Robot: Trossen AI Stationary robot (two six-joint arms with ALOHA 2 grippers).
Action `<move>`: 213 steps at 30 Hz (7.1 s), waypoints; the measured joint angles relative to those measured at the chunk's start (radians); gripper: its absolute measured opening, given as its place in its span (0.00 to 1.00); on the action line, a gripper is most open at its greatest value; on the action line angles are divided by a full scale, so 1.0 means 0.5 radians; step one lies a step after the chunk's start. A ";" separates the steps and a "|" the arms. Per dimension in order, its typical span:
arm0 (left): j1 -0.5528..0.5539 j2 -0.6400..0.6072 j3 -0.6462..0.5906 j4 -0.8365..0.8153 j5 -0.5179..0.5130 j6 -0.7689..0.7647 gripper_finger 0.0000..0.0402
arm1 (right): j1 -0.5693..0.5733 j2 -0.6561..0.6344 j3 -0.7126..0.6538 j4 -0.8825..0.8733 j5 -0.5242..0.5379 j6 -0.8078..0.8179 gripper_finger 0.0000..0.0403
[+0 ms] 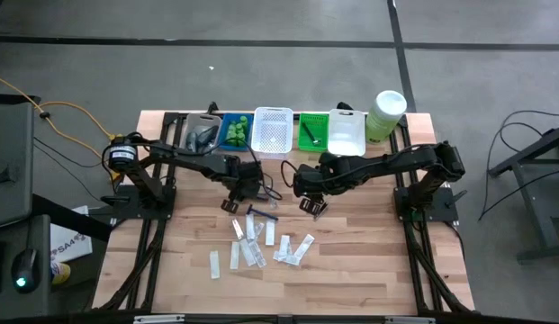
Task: Pick & Place Travel size toiletries
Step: Put the top razor into the green bin, then put the razor into the green bin
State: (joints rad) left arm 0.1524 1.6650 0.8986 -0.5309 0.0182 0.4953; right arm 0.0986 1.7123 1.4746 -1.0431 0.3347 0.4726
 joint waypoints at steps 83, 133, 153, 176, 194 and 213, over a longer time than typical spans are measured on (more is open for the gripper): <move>-0.107 -0.165 0.046 0.159 -0.085 -2.190 0.37 | 0.440 0.001 -1.141 1.736 0.312 0.356 0.36; -0.252 0.044 0.075 0.049 -0.084 -2.355 0.03 | 0.444 0.001 -1.143 1.764 0.306 0.319 0.36; -0.253 0.000 0.072 0.415 -0.110 -2.233 0.01 | 0.548 0.265 -1.141 2.715 0.381 -0.272 0.37; -0.253 -0.003 0.074 0.611 -0.070 -2.165 0.01 | 0.268 0.617 -1.140 3.604 0.257 -0.710 0.61; -0.253 -0.003 0.076 0.739 0.022 -2.143 0.01 | 0.173 0.617 -1.140 3.785 -0.097 -0.901 0.55; -0.255 -0.003 0.076 0.742 0.068 -2.152 0.01 | 0.148 0.615 -1.139 3.794 -0.158 -0.908 0.08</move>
State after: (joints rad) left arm 0.0250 1.6634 0.9363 -0.1600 0.0521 -0.5805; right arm 0.1727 2.0197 0.9051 0.8539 0.2559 0.0188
